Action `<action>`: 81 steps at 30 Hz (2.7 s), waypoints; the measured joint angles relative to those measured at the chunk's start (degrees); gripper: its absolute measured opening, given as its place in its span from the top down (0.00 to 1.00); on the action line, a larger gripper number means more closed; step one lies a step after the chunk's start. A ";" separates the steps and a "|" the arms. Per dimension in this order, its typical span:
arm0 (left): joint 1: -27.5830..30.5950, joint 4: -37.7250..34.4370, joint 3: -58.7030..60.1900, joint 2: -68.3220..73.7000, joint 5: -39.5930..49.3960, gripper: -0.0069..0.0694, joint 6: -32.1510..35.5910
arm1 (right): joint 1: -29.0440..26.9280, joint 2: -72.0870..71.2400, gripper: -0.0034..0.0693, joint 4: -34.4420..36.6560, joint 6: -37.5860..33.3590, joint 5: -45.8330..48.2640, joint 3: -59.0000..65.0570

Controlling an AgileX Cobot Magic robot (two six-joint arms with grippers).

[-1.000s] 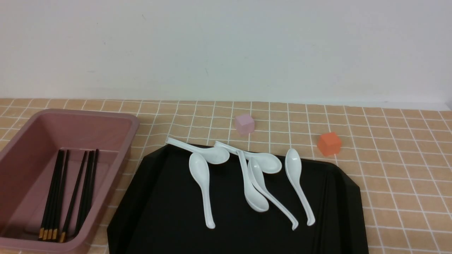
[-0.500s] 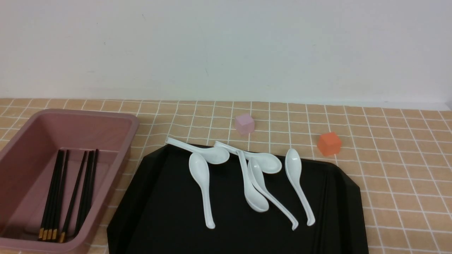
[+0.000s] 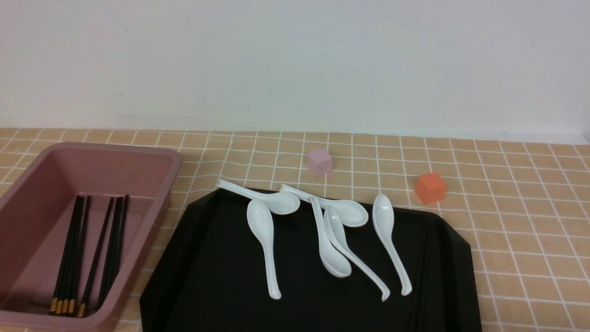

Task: On brown tablecloth take chopsticks from black tray and put them in box.
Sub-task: 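Move the gripper over the chopsticks on the black tray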

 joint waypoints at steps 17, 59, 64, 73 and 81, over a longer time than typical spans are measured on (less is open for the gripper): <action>0.10 0.00 0.00 0.00 0.00 0.60 0.00 | 8.38 62.44 0.92 1.33 -28.03 29.30 -31.86; 0.10 0.00 0.00 0.00 0.00 0.60 0.00 | 39.39 103.28 0.74 -42.57 42.54 11.13 -48.96; 0.10 0.00 0.00 0.00 0.00 0.60 0.00 | 39.39 102.95 0.76 -42.57 42.49 11.83 -49.01; 0.10 0.00 0.00 0.00 0.00 0.60 0.00 | 39.39 97.23 0.76 -43.53 42.20 20.00 -47.85; 0.10 0.00 0.00 0.00 0.00 0.60 0.00 | 39.39 84.00 0.76 -40.91 35.66 22.72 -54.13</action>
